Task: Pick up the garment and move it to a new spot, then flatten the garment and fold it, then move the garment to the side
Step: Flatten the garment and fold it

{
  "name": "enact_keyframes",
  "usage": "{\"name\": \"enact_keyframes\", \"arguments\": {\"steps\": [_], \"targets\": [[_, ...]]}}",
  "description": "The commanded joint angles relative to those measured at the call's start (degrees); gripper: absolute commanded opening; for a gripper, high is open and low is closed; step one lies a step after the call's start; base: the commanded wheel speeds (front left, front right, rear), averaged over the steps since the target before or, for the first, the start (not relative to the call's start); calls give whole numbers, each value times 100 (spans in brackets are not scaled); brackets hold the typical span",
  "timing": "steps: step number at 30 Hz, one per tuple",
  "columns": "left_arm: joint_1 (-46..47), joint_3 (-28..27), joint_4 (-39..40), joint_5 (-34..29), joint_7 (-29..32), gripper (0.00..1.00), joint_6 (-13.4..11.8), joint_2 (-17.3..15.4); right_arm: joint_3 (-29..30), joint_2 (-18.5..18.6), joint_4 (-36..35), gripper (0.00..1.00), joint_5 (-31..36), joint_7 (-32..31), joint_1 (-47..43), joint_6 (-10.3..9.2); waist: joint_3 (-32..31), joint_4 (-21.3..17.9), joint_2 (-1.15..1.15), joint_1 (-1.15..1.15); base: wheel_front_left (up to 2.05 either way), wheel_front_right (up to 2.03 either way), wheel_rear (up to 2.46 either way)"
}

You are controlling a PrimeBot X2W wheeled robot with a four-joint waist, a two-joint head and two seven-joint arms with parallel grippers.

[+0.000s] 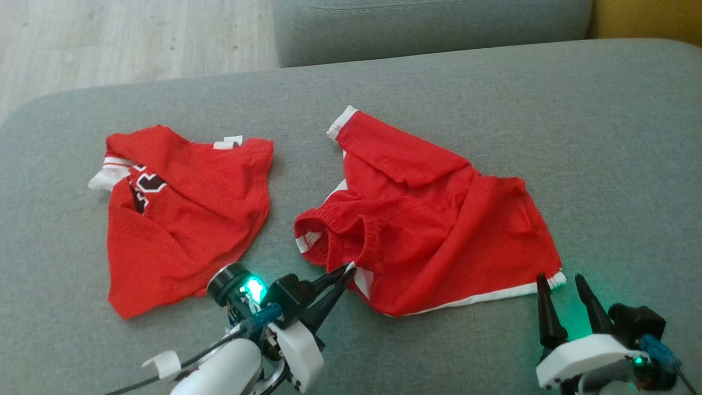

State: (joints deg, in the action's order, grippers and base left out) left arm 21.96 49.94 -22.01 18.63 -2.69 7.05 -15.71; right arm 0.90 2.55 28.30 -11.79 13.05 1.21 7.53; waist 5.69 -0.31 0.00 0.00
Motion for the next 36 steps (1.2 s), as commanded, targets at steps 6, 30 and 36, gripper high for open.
{"name": "enact_keyframes", "arguments": {"steps": [6, 30, 36], "targets": [[149, -278, 272, 82, -127, 0, -142, -97, 9, 32, 161, 100, 247, -180, 276, -4, -9, 123, 0, 0, 0, 0, 0], [105, -255, 390, 203, -156, 0, -319, -157, 230, 32, 403, 100, 882, -512, 422, -4, -60, 230, 0, 0, 0, 0, 0], [112, -228, 430, 219, -136, 0, -338, -182, 230, 32, 480, 6, 878, -597, 464, -4, -42, 220, 0, 0, 0, 0, 0]]}}
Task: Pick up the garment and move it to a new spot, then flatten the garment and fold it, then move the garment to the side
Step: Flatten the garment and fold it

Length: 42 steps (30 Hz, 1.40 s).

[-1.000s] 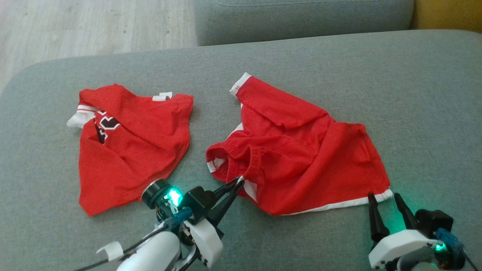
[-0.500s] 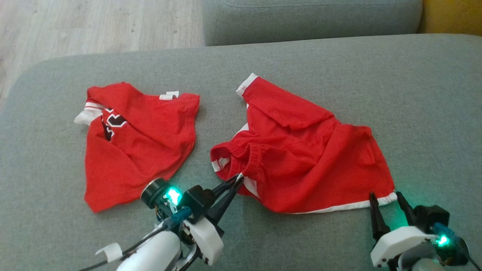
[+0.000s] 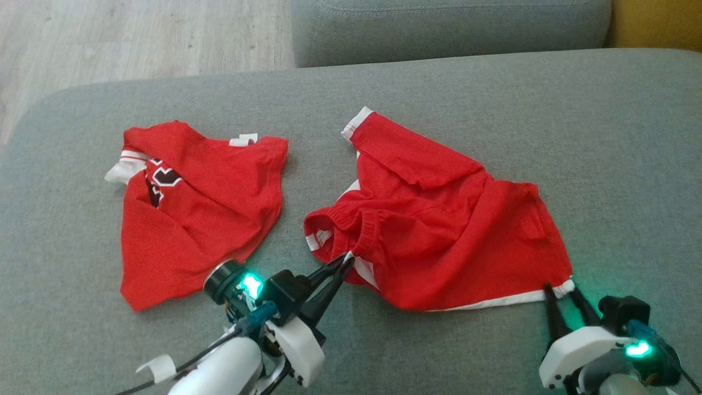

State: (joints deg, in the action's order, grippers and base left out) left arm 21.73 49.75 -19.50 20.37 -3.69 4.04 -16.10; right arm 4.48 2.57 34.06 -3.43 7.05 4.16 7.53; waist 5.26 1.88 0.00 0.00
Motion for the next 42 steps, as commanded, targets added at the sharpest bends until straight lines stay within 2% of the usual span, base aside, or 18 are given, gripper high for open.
{"name": "enact_keyframes", "arguments": {"steps": [1, 11, 21, 28, 33, 39, 42], "targets": [[138, -205, 182, 48, -33, 0, -40, -146, -141, 31, -90, 0, 40, 0, 175, -4, 3, 0, 0, 0, 0, 0, 0], [133, -258, 169, 141, -58, 0, -110, -216, -119, 31, -230, 0, -67, 111, 196, -4, -103, -40, 0, 0, 0, 0, 0], [343, -599, 606, 470, 109, 0, -170, -403, -252, 31, -1382, 0, -910, -175, 294, -4, -367, -73, 0, 0, 0, 0, 0], [1337, -925, 877, 684, 643, 0, -3, -530, -293, 104, -2545, 0, -1261, -844, 888, -4, -491, -63, 0, 0, 0, 0, 0], [2326, -1087, 652, 782, 1012, 0, 128, -489, -363, 317, -2994, 0, -1427, -1198, 1688, -4, -565, -125, 0, 0, 0, 0, 0], [3160, -1307, 248, 961, 1004, 0, 183, -245, -248, 363, -3192, 0, -1439, -1108, 2517, -4, -618, -213, 0, 0, 0, 0, 0], [3467, -1438, 77, 921, 779, 0, 87, -133, -102, 342, -3325, 0, -1320, -928, 2785, -4, -646, -245, 0, 0, 0, 0, 0]]}}
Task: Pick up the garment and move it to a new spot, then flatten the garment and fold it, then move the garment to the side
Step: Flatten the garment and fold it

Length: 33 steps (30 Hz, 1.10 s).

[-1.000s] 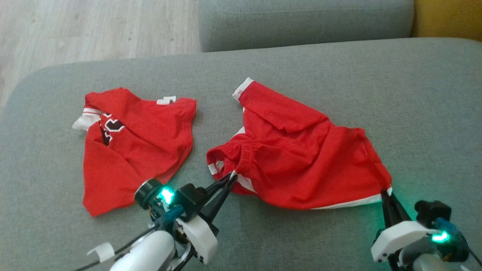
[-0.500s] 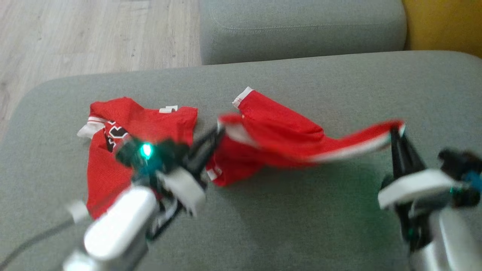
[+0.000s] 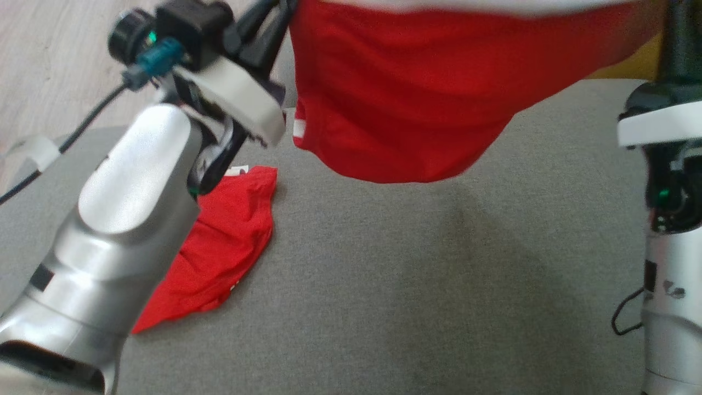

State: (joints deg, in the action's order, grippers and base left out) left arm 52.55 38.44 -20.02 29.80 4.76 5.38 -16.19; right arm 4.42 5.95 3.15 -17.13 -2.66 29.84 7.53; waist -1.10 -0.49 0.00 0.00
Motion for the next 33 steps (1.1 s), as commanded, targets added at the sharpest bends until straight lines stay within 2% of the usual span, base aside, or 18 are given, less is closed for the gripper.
{"name": "enact_keyframes", "arguments": {"steps": [1, 4, 11, 15, 18, 24, 29, 33], "targets": [[427, -359, 94, -6, -153, 0, -96, -75, -45, -1, -286, 0, 126, 90, 232, -4, -21, -12, 0, 0, 0, 0, 0], [367, -456, 37, 105, -323, 0, -190, 50, 77, -21, -386, 0, 477, 31, 31, -4, -41, -24, 0, 0, 0, 0, 0], [-39, -272, 81, 274, -259, 0, -143, 169, 308, -161, -496, 0, 625, -306, -532, -4, 156, -65, 0, 0, 0, 0, 0], [103, -197, 143, 216, -145, 0, -114, 116, 260, -156, -464, 0, 706, -484, -366, -4, 573, -181, 0, 0, 0, 0, 0], [431, -297, 48, 232, -84, 0, -113, 85, 129, -102, -216, 0, 724, -505, 110, -4, 1003, -350, 0, 0, 0, 0, 0], [1678, -429, -918, -49, -303, 0, -140, 219, 60, -75, 1161, 0, 399, -300, 1810, -4, 1733, -660, 0, 0, 0, 0, 0], [2695, -718, -1865, -97, -939, 0, -167, 372, 88, -85, 2468, 0, 400, 617, 3388, -4, 2059, -793, 0, 0, 0, 0, 0], [2985, -687, -2527, -69, -1328, 0, -37, 588, -73, 10, 3478, 0, 604, 1089, 3863, -4, 2071, -771, 0, 0, 0, 0, 0]]}}
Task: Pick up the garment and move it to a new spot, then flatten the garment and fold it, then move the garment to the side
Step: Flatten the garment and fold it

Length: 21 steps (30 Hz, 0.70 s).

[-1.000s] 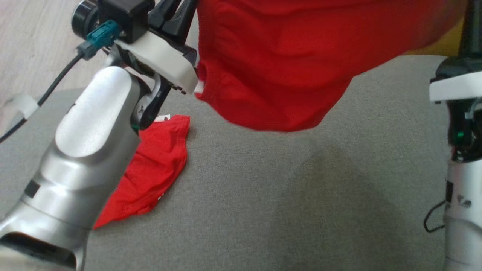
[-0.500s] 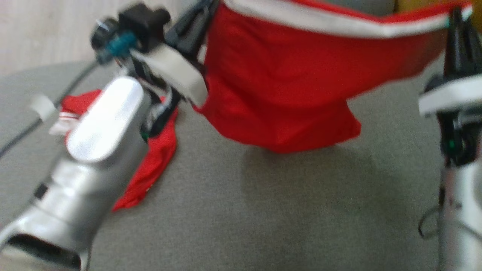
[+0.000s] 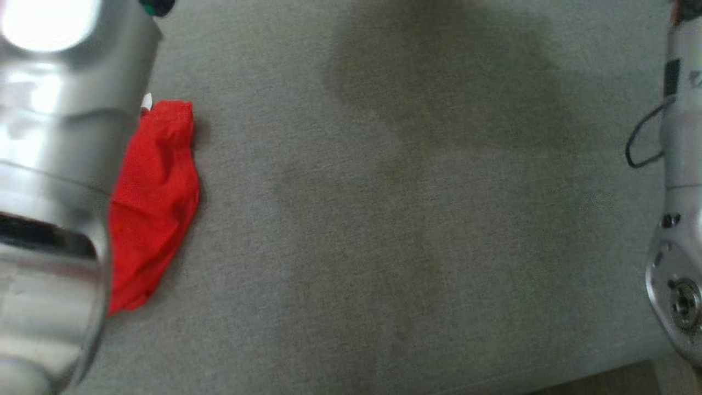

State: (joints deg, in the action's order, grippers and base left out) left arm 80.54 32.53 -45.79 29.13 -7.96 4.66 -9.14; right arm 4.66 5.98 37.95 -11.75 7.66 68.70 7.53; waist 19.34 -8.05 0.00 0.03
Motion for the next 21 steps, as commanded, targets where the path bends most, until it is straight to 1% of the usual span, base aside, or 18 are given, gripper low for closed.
{"name": "enact_keyframes", "arguments": {"steps": [1, 3, 4, 7, 11, 12, 16, 21], "targets": [[193, -56, -72, 19, -125, 0, 79, -43, -190, 56, 212, 0, 118, 106, -18, -4, 38, 14, 0, -3, 0, 0, 0], [119, 20, -265, 80, -274, 0, 153, 100, -368, 171, 592, 0, 165, 184, -102, -4, 53, 77, 0, -3, 0, 0, 0], [119, 20, -265, 80, -274, 0, 153, 100, -368, 171, 592, 0, 165, 184, -102, -4, 53, 77, 0, -3, 0, 0, 0], [-230, 261, -495, 132, -420, 0, 236, 233, -641, 351, 1100, 0, 76, 142, -394, -4, 38, 172, 0, -3, 0, 0, 0], [-1079, 738, -605, 272, -512, 0, 276, 305, -1263, 633, 1659, 0, -113, -240, -951, -4, -83, 258, 0, -3, 0, 0, 0], [-1326, 938, -566, 320, -495, 0, 278, 301, -1456, 720, 1749, 0, -195, -372, -1096, -4, -125, 285, 0, -3, 0, 0, 0], [-2272, 1609, -248, 621, -426, 0, 280, 99, -2169, 1137, 1900, 0, -712, -1001, -1676, -4, -356, 374, 0, -3, 0, 0, 0], [-3119, 2175, 293, 822, -384, 0, 281, -208, -3001, 1787, 1597, 0, -1453, -1841, -2355, -4, -709, 454, 0, -3, 0, 0, 0]]}}
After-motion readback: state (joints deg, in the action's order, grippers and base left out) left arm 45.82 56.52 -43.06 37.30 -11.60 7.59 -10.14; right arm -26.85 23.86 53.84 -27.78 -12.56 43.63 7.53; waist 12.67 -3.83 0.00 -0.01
